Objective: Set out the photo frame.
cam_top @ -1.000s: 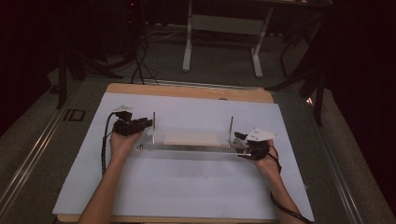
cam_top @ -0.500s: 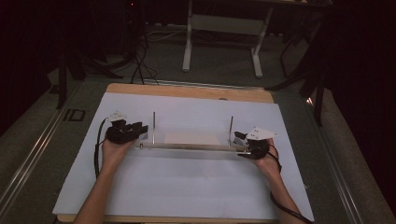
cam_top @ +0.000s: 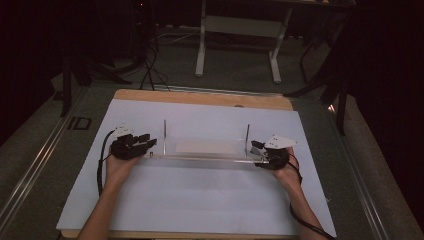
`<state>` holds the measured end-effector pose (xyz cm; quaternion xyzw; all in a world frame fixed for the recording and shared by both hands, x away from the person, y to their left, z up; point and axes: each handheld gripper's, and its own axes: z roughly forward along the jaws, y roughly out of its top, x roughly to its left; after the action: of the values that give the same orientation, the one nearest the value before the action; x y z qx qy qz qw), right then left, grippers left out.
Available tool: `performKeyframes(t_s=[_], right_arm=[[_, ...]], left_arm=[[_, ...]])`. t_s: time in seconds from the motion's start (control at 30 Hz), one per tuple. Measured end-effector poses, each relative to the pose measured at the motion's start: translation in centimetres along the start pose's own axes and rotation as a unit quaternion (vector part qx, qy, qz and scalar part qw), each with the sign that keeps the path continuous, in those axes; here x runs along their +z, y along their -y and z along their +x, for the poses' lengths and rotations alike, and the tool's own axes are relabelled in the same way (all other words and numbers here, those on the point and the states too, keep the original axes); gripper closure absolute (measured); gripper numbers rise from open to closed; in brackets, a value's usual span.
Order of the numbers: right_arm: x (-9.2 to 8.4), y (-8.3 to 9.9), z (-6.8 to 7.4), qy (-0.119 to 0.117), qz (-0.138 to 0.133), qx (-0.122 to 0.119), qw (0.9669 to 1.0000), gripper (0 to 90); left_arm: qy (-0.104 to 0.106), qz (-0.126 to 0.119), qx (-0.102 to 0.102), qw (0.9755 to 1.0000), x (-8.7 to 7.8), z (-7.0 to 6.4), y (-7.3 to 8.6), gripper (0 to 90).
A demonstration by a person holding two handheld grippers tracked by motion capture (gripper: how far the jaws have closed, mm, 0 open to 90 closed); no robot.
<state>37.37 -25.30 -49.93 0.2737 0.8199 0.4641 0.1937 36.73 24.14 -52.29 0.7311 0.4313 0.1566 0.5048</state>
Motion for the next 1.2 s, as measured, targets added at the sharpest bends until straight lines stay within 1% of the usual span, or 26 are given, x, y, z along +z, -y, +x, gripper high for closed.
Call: performKeyframes(t_s=[0.07,0.1,0.2,0.23,0.4,0.47,0.57,0.63,0.67,0.7,0.73,0.77,0.9,1.0,1.07,1.2], right_arm=[[-0.1,-0.1,-0.1,-0.002,-0.003,0.002,1.0,49.5],[-0.1,-0.1,-0.1,-0.003,-0.003,0.003,1.0,49.5],[-0.3,-0.3,-0.3,-0.004,-0.009,0.009,0.9999,49.5],[-0.4,-0.3,-0.3,-0.006,-0.01,0.012,0.9999,49.5],[-0.8,-0.6,-0.9,-0.009,-0.027,0.031,0.9991,49.7],[-0.9,-0.6,-1.0,-0.011,-0.027,0.035,0.999,49.9],[-0.9,-0.7,-1.0,-0.012,-0.024,0.033,0.9991,49.9],[-0.9,-0.7,-1.0,-0.012,-0.024,0.034,0.9991,49.9],[-0.9,-0.7,-1.0,-0.011,-0.024,0.034,0.9991,49.9],[-0.9,-0.7,-1.0,-0.011,-0.023,0.035,0.9991,49.9],[-0.9,-0.8,-1.0,-0.01,-0.024,0.036,0.999,49.8],[-0.9,-0.8,-1.0,-0.009,-0.024,0.039,0.9989,49.9],[-0.8,-1.0,-1.2,-0.007,-0.025,0.045,0.9986,49.9],[-0.8,-1.1,-1.3,-0.007,-0.025,0.049,0.9984,49.9],[-0.8,-1.2,-1.3,-0.007,-0.027,0.053,0.9982,49.9],[-0.7,-1.3,-1.5,-0.004,-0.029,0.055,0.998,50.1]], left_arm=[[-0.001,0.004,0.007,1.0,-0.1,-0.1,0.1,56.3],[-0.005,0.003,0.015,0.9999,-0.2,-0.2,0.2,56.3],[-0.005,-0.002,0.021,0.9998,-0.4,-0.4,0.2,56.2],[-0.007,-0.004,0.027,0.9996,-0.5,-0.5,0.2,56.2],[-0.006,-0.008,0.044,0.999,-0.6,-0.8,0.2,54.6],[-0.006,-0.008,0.055,0.9984,-0.5,-1.1,0.1,53.8],[-0.006,-0.014,0.074,0.9971,-0.3,-1.6,-0.1,53.1],[-0.006,-0.017,0.09,0.9958,-0.1,-2.1,-0.2,52.5],[-0.006,-0.019,0.094,0.9953,0.0,-2.3,-0.3,52.0],[-0.002,-0.02,0.097,0.995,0.1,-2.4,-0.4,52.0],[0.003,-0.017,0.098,0.9951,0.2,-2.5,-0.5,52.0],[0.003,-0.015,0.101,0.9948,0.4,-2.5,-0.7,51.1],[0.005,-0.02,0.105,0.9943,0.8,-2.7,-1.2,48.4],[0.006,-0.023,0.104,0.9943,1.0,-2.6,-1.4,48.0],[0.014,-0.023,0.099,0.9947,1.1,-2.6,-1.6,48.3],[0.016,-0.024,0.097,0.9948,1.1,-2.6,-1.9,48.3]])
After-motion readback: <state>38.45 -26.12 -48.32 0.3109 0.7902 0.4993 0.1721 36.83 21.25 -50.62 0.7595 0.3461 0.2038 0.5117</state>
